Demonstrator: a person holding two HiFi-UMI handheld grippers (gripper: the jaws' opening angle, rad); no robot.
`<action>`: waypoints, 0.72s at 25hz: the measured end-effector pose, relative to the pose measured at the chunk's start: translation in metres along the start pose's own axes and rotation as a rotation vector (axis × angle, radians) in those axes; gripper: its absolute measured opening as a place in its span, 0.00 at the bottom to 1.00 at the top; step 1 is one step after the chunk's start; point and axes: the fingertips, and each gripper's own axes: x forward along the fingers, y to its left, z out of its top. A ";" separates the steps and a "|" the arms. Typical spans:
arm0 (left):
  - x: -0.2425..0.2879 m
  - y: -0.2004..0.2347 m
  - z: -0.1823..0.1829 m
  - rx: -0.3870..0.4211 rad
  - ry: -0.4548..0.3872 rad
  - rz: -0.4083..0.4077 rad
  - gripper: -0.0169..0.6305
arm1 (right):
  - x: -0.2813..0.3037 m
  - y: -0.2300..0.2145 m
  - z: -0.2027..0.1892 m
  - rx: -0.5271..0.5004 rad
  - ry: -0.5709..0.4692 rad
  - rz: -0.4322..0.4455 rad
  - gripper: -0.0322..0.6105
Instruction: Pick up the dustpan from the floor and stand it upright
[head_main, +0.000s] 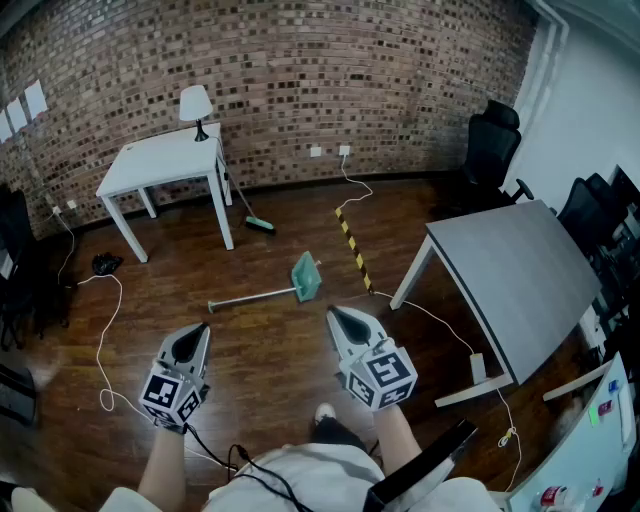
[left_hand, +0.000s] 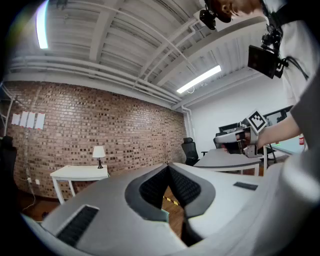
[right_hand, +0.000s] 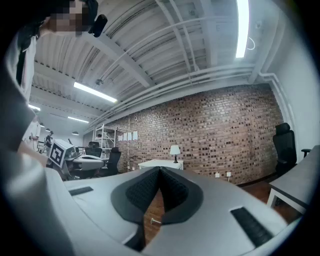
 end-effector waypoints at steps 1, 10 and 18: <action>0.004 0.005 -0.001 0.004 -0.002 -0.001 0.03 | 0.007 -0.001 0.001 -0.002 -0.004 0.001 0.02; 0.075 0.049 -0.012 0.042 0.021 -0.013 0.03 | 0.084 -0.050 -0.003 0.005 -0.037 0.003 0.02; 0.210 0.114 -0.001 0.059 0.033 0.022 0.03 | 0.203 -0.158 0.010 -0.023 -0.054 0.023 0.02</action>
